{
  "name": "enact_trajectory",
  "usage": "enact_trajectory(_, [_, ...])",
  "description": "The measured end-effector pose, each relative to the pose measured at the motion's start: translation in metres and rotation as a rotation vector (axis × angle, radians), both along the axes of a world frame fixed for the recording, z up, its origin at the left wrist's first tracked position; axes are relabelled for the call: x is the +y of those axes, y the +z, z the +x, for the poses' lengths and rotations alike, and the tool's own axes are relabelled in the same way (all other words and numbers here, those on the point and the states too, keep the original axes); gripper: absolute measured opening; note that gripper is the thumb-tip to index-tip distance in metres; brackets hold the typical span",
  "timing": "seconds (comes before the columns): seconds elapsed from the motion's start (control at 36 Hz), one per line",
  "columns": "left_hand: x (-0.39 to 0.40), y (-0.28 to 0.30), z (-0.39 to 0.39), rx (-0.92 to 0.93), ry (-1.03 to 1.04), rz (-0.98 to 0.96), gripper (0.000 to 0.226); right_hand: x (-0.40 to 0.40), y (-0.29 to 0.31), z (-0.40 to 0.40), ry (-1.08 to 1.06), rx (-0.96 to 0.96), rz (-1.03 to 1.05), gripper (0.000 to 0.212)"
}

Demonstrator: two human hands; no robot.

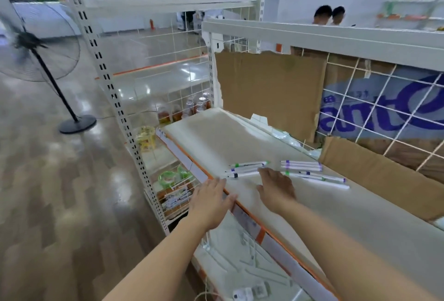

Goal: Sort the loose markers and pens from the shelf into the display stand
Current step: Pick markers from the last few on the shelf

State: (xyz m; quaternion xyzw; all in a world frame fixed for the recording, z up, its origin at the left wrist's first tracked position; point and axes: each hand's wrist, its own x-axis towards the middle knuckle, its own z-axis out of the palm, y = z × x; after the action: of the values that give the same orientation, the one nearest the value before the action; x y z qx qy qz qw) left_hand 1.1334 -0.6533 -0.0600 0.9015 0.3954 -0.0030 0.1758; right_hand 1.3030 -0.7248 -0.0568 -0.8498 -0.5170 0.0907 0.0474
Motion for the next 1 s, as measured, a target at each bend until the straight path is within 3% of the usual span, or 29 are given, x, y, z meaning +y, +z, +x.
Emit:
enact_trajectory(0.22, [0.035,-0.008,0.039,-0.070,0.034,0.095,0.039,0.041,-0.012,0.026,0.083,-0.038,0.135,0.034])
enact_trajectory(0.39, [0.054,-0.013,0.065,-0.116,0.016,0.128,0.031,0.058,-0.017,0.034,0.123,-0.067,0.103,0.018])
enact_trajectory(0.69, [0.073,-0.022,0.082,-0.150,-0.123,0.123,0.026,0.066,-0.021,0.039,0.109,-0.084,0.063,0.024])
enact_trajectory(1.0, [0.071,-0.016,0.089,-0.038,-0.253,0.162,0.028,0.058,-0.020,0.042,0.125,-0.030,0.024,0.033])
